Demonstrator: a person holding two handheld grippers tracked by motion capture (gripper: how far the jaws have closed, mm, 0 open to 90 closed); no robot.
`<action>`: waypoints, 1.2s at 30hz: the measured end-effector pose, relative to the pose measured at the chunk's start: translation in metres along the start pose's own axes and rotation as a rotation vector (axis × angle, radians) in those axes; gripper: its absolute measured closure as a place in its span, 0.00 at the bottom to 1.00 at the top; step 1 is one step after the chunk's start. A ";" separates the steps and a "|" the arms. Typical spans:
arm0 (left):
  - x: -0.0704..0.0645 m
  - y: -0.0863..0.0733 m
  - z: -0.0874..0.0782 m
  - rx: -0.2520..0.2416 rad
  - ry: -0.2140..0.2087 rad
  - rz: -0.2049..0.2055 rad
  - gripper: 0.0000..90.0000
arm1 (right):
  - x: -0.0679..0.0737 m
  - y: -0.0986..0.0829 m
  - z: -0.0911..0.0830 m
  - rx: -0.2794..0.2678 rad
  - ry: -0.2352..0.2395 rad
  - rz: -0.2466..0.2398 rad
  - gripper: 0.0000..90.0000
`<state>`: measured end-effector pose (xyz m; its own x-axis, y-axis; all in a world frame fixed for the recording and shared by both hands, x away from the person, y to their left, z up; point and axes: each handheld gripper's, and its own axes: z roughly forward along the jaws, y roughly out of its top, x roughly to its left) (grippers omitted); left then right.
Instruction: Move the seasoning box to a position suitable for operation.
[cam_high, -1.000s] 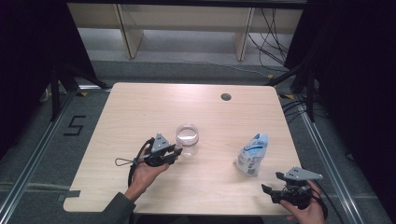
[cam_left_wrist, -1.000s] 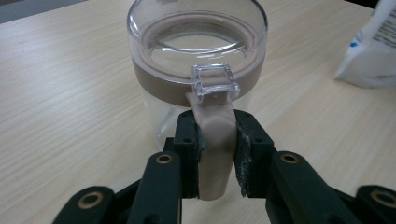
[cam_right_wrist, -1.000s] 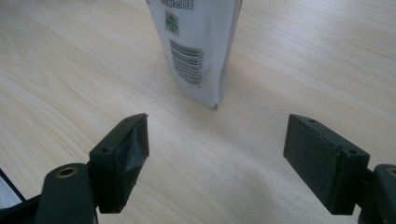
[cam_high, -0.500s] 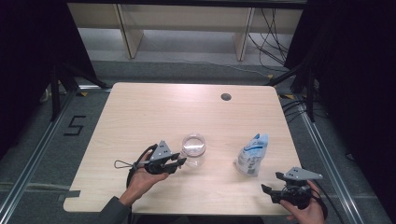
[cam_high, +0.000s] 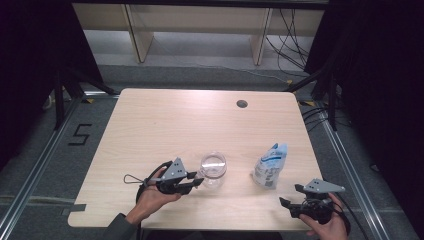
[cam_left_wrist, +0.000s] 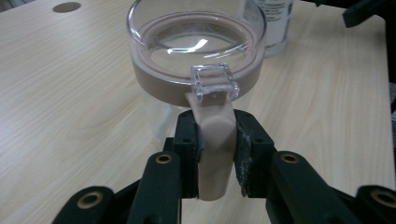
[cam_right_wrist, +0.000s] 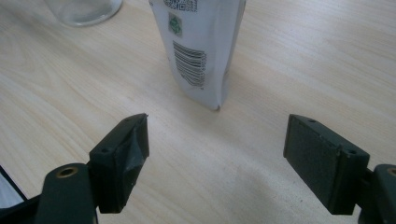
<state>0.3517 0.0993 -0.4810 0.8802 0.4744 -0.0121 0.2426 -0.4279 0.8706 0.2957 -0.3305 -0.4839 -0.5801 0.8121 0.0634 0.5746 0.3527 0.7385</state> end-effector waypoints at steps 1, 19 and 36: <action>-0.002 0.000 0.000 -0.001 -0.002 -0.004 0.80 | -0.002 0.000 0.000 0.008 -0.002 -0.030 0.26; -0.002 0.003 0.003 0.011 -0.054 0.044 0.80 | 0.001 0.000 0.001 0.012 0.009 -0.002 0.26; 0.010 -0.001 0.004 0.024 -0.014 0.057 0.80 | -0.001 0.000 0.001 0.007 0.009 -0.017 0.26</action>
<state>0.3621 0.1016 -0.4838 0.8984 0.4381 0.0297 0.2017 -0.4719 0.8583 0.2974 -0.3308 -0.4845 -0.5953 0.8015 0.0572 0.5688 0.3700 0.7346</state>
